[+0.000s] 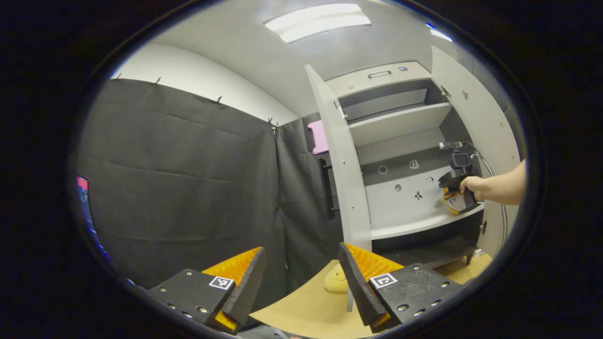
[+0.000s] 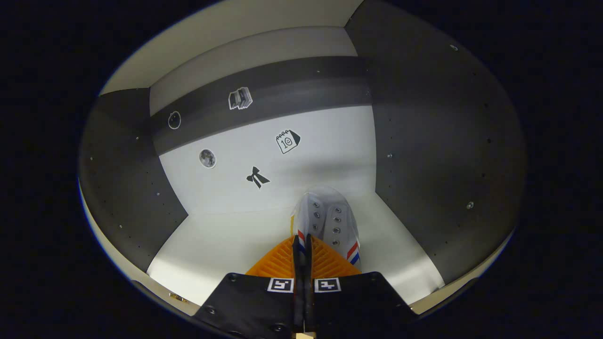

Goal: Grab one shoe with the right hand and put it into the shoe cabinet, grab the other shoe with the left hand and put it into the shoe cabinet; then close the right door with the right hand and the left door with the left hand.

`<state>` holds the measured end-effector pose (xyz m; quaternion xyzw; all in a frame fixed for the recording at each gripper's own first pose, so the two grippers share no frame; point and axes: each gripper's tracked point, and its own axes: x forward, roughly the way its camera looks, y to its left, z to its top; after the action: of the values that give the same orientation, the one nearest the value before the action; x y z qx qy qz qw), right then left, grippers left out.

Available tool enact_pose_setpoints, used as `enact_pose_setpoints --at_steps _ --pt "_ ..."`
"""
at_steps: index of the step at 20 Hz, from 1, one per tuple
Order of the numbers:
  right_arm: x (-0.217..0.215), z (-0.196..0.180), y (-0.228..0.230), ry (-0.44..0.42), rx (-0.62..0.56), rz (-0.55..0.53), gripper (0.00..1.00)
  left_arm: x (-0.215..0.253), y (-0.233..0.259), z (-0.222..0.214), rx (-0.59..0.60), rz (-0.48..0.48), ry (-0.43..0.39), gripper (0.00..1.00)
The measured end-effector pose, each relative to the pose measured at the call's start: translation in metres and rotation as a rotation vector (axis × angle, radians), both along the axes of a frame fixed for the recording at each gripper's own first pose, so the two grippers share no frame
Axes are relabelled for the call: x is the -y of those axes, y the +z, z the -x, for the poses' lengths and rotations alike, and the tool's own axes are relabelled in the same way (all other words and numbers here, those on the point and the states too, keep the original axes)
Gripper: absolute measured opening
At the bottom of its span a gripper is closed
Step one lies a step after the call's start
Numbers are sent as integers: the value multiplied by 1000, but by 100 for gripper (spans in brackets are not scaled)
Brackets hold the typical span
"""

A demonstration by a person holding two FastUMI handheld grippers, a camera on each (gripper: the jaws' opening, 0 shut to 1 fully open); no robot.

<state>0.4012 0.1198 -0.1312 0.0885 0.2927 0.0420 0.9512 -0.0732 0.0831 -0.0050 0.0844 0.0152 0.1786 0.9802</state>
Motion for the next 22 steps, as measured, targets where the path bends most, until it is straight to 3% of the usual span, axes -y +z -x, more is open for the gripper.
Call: enact_pose_setpoints --at_steps 2,3,5,7,10,17,22 --pt "-2 -1 -3 -2 -7 15 7 1 -2 -2 -3 3 -3 89" --pt "-5 1 -6 4 -13 17 5 0 -3 -2 -4 3 -4 89" --pt "-10 1 3 13 23 2 12 1 -6 -4 -6 9 -8 89" --pt "-10 4 25 6 85 -12 35 5 -9 -8 -10 18 -22 88" --pt "-6 21 64 8 194 -14 98 13 -16 -16 -25 23 -58 89" --pt "8 109 140 68 469 99 98 40 -31 -44 -45 68 -180 89" --pt "29 174 142 76 488 109 97 68 -47 -59 -69 116 -285 89"
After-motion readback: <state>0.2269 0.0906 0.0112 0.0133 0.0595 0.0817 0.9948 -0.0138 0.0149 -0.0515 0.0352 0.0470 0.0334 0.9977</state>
